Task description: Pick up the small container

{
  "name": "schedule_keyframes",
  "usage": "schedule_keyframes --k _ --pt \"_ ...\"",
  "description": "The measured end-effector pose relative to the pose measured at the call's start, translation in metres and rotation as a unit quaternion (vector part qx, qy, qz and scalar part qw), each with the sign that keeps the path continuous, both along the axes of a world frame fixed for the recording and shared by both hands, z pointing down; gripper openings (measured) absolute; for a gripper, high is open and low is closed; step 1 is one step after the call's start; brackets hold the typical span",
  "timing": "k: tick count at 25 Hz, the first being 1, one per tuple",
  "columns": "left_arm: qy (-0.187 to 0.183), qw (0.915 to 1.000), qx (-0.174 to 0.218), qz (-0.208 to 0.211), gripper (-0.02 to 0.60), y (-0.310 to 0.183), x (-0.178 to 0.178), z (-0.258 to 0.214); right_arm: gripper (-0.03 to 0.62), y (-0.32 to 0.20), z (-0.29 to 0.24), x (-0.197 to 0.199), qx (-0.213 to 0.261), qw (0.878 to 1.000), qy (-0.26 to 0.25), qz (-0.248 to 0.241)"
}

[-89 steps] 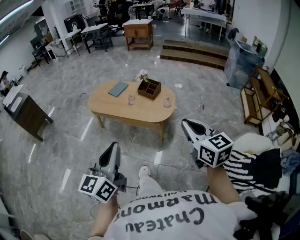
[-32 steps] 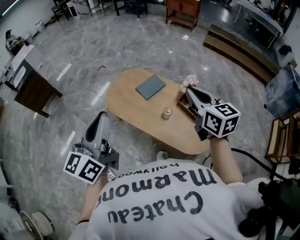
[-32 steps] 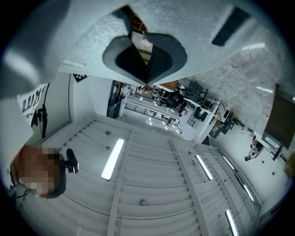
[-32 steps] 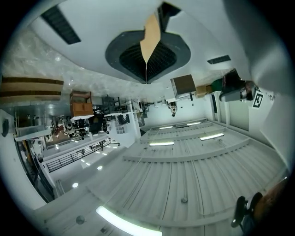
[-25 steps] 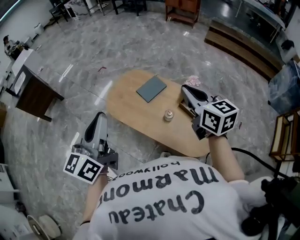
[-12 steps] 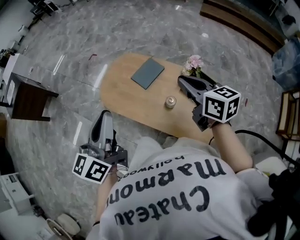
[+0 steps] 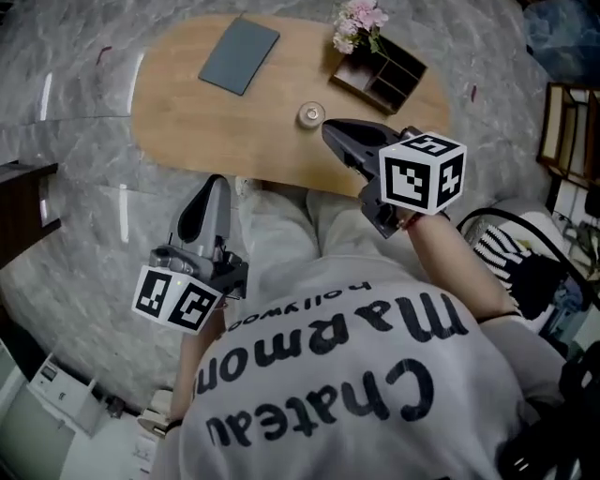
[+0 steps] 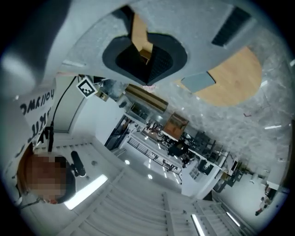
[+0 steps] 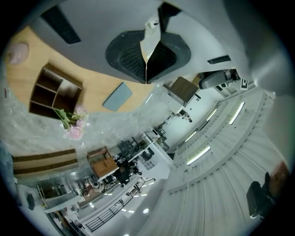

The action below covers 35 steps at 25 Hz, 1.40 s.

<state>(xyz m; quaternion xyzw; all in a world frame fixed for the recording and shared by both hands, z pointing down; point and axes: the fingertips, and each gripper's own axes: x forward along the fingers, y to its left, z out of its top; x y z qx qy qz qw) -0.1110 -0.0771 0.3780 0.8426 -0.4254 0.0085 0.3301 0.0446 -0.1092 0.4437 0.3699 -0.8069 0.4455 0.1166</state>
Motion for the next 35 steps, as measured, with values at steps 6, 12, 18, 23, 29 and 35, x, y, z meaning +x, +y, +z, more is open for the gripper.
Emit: schedule_keyframes --k 6,12,18,23,29,35 --pt "-0.01 0.9963 -0.033 0.079 0.014 -0.036 -0.004 0.04 0.014 -0.003 0.05 -0.003 -0.063 0.994 -0.03 0.089" --pt "-0.038 0.9883 -0.078 0.126 0.014 -0.056 -0.014 0.1 0.014 -0.004 0.104 -0.006 -0.082 0.986 -0.03 0.145" --pt "-0.059 0.9745 -0.127 0.175 0.014 -0.055 -0.001 0.171 0.014 0.013 0.163 -0.01 -0.11 0.973 -0.016 0.2" --pt "-0.046 0.953 -0.121 0.274 0.014 -0.053 0.034 0.211 0.015 0.029 0.211 -0.005 -0.082 0.979 0.084 0.169" --pt "-0.088 0.9377 -0.123 0.313 0.014 -0.051 0.046 0.259 0.183 0.029 0.256 0.006 -0.07 0.977 0.122 0.158" --pt "-0.103 0.9252 -0.118 0.346 0.014 -0.05 0.054 0.284 0.331 -0.012 0.278 0.023 -0.042 0.976 0.152 0.148"
